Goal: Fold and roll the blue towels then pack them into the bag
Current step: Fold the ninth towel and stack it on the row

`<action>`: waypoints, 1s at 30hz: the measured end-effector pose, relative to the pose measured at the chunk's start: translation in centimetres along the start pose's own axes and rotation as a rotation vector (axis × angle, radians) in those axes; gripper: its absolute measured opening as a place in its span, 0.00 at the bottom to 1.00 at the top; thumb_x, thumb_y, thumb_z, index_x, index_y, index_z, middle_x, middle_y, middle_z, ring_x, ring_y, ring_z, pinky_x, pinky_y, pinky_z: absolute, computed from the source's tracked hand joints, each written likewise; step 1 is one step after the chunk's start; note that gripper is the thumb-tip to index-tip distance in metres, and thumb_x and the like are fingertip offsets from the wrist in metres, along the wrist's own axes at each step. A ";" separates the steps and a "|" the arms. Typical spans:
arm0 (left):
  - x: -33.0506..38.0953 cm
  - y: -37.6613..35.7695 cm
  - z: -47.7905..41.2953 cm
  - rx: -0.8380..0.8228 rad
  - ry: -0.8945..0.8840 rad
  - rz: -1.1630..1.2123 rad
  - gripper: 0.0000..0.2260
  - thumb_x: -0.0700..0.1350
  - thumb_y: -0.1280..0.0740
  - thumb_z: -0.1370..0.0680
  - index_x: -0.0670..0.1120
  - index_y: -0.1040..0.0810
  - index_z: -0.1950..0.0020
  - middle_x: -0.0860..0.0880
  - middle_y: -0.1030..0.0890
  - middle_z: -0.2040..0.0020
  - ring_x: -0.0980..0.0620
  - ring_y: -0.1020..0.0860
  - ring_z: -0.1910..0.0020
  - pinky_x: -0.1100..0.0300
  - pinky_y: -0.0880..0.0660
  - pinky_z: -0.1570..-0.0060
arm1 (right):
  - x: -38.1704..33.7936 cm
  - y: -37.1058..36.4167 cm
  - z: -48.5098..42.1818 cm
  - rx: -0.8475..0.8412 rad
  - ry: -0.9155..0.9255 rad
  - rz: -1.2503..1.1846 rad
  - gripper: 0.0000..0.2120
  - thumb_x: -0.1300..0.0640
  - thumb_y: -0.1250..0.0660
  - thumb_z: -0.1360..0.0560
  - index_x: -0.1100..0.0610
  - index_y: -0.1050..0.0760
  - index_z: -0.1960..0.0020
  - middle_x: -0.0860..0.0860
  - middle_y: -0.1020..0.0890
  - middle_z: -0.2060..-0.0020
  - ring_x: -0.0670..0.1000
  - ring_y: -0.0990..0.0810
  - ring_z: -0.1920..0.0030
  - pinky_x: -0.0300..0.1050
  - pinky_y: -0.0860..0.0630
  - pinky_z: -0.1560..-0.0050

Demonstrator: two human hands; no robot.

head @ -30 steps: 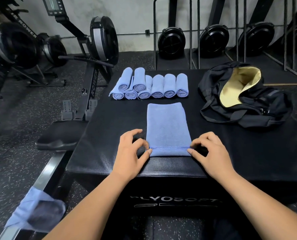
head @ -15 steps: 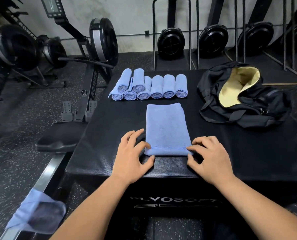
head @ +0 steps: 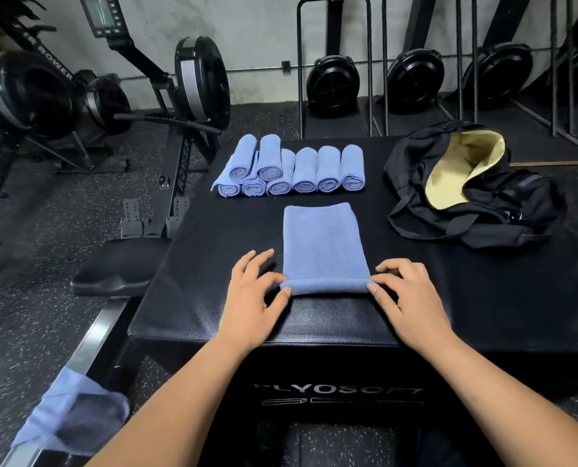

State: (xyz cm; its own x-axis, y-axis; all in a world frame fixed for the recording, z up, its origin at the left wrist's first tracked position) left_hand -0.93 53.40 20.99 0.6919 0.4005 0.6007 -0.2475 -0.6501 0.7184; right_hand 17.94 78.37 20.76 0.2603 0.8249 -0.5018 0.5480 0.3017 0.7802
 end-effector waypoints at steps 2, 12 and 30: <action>0.0 0.2 0.0 -0.013 0.014 0.029 0.01 0.53 0.29 0.19 0.59 0.17 0.50 0.60 0.31 0.23 0.54 0.46 0.18 0.52 0.42 0.22 | 0.0 0.0 -0.1 -0.020 -0.003 -0.005 0.17 0.40 0.39 0.18 0.47 0.15 0.47 0.40 0.25 0.41 0.48 0.30 0.39 0.55 0.26 0.39; 0.4 0.3 -0.2 0.061 0.037 0.047 0.09 0.53 0.25 0.25 0.56 0.23 0.50 0.58 0.28 0.30 0.58 0.40 0.24 0.55 0.37 0.27 | -0.8 0.7 0.0 0.082 -0.126 -0.099 0.08 0.45 0.22 0.26 0.44 0.21 0.57 0.39 0.27 0.48 0.45 0.28 0.44 0.44 0.27 0.52; 0.1 -0.2 0.3 0.032 -0.050 -0.090 0.15 0.54 0.27 0.25 0.57 0.18 0.39 0.58 0.29 0.27 0.49 0.39 0.21 0.49 0.35 0.24 | -0.1 0.1 0.1 -0.007 0.051 0.014 0.16 0.48 0.22 0.28 0.42 0.16 0.41 0.41 0.27 0.42 0.49 0.30 0.39 0.55 0.24 0.40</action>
State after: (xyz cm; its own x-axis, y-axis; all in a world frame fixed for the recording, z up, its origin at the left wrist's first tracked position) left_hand -0.57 53.36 20.77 0.7436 0.4258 0.5156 -0.1614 -0.6339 0.7564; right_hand 18.06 78.25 20.83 0.2270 0.8520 -0.4718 0.5389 0.2936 0.7896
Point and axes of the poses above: each hand's wrist, its own z-axis away from the middle knuckle, its own y-axis out of the back of the hand, x = y × z, the point moved 1 cm from there along -z, towards the middle knuckle
